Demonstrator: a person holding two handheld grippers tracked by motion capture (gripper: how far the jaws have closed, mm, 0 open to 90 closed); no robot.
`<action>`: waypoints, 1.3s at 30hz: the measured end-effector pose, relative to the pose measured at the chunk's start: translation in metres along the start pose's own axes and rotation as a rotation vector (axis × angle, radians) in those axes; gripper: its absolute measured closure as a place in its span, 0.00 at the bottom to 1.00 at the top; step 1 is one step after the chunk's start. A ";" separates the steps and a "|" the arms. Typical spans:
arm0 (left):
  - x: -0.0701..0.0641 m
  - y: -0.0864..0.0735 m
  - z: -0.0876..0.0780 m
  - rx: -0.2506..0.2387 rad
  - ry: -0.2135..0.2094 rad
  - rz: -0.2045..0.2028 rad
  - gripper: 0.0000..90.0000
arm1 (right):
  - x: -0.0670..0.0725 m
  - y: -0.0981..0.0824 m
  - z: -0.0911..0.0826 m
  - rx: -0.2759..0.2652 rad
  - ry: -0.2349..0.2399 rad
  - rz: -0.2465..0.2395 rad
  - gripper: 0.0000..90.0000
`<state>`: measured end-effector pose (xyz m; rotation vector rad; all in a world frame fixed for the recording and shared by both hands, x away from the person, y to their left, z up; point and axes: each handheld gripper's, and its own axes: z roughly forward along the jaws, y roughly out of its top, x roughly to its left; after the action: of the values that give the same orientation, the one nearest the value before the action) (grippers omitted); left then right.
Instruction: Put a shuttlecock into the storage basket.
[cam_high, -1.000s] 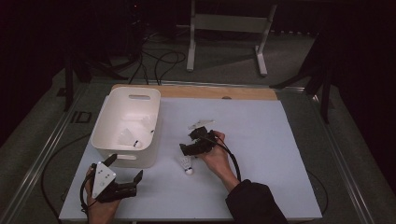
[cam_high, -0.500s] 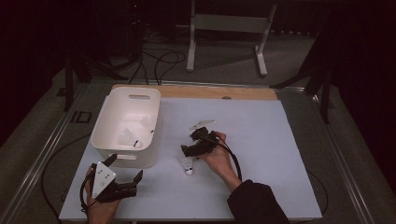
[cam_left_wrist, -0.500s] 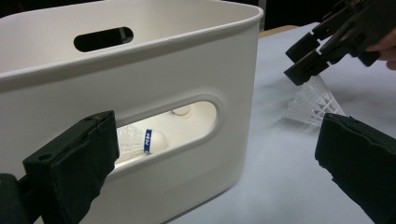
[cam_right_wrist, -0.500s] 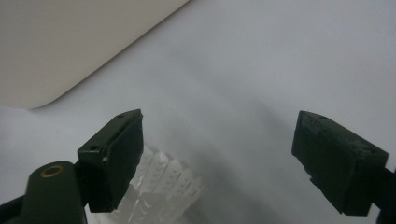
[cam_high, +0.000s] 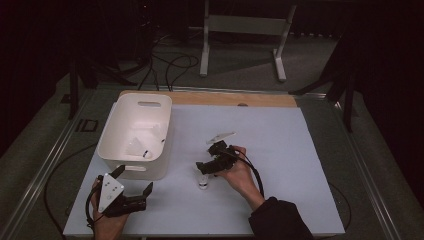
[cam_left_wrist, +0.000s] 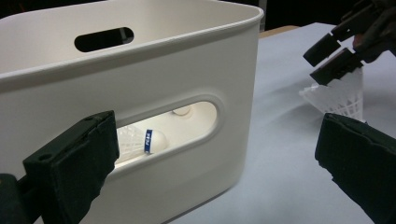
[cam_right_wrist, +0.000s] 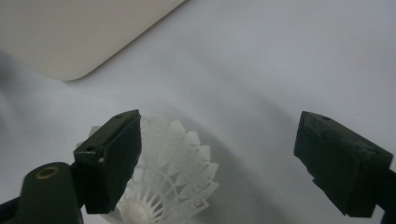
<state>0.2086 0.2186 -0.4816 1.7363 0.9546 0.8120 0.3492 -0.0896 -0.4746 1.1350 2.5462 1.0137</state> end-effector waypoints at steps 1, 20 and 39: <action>0.000 0.000 0.000 0.000 0.000 0.000 0.00 | 0.000 -0.001 -0.001 -0.002 0.009 0.000 0.17; 0.000 0.000 0.000 0.002 -0.001 0.003 0.00 | 0.007 -0.016 -0.002 0.039 0.195 0.030 0.34; 0.000 0.000 0.000 0.003 0.000 0.003 0.00 | 0.010 -0.016 -0.005 0.027 0.282 -0.007 0.97</action>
<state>0.2088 0.2181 -0.4819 1.7404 0.9538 0.8124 0.3303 -0.0925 -0.4802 1.0541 2.7834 1.2196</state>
